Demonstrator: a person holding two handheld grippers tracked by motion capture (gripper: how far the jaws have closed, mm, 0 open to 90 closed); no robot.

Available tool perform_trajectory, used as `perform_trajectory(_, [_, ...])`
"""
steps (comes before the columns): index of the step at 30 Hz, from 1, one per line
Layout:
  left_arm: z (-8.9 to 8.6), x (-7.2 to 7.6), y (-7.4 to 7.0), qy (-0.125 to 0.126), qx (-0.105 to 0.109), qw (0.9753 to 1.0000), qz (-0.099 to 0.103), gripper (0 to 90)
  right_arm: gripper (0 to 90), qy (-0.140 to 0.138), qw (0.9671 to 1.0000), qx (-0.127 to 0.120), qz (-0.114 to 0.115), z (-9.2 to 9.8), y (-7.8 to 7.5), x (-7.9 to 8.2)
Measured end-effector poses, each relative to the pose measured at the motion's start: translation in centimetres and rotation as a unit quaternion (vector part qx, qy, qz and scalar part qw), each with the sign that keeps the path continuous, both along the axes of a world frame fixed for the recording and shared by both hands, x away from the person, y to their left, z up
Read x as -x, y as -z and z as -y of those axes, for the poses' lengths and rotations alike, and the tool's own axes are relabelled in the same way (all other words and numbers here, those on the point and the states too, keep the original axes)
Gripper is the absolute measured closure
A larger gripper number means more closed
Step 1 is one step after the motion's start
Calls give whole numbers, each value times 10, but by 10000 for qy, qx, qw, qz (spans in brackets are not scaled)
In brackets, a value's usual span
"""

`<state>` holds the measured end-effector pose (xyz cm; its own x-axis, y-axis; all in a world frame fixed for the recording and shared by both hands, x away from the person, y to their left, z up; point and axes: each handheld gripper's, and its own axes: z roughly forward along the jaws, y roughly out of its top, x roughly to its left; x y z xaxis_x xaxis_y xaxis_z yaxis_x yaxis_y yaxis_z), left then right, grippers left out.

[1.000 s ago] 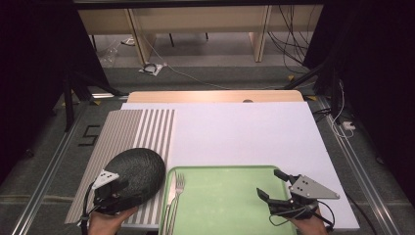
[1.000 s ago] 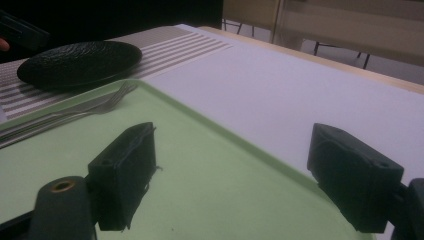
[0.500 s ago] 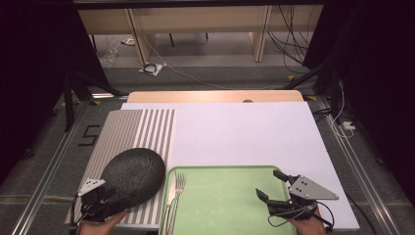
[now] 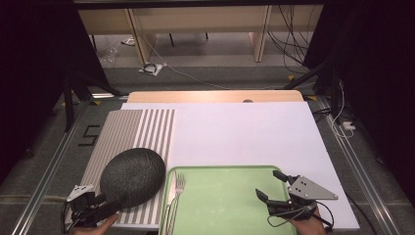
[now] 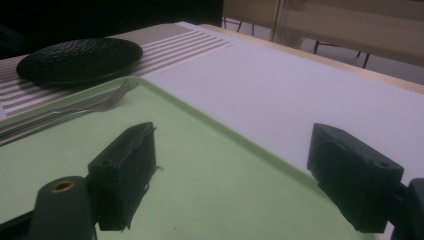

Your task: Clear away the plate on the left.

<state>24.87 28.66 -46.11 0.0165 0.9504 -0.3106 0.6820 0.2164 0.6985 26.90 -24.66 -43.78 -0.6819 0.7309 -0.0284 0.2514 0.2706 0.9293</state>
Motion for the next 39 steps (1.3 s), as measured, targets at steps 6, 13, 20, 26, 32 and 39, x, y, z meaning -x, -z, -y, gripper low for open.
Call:
perform_trajectory(6, [-10,5,4,-270,328,9990,-115,168,204,3,10000,6,-15,0,0,0])
perform_trajectory(13, [-20,7,11,-451,867,9948,-292,168,205,-11,10000,-10,1,0,0,0])
perform_trajectory(20, [-23,6,16,-545,1185,9905,-439,168,205,-2,10000,-2,-8,0,0,0])
perform_trajectory(26, [-26,6,20,-614,1578,9842,-520,168,205,-2,10000,3,-7,-1,0,0])
perform_trajectory(32, [-26,6,23,-646,1889,9782,-577,174,205,-13,10000,11,2,-1,0,0])
perform_trajectory(39, [-27,7,29,-727,2400,9657,-668,207,205,-20,10000,11,1,-1,1,0])
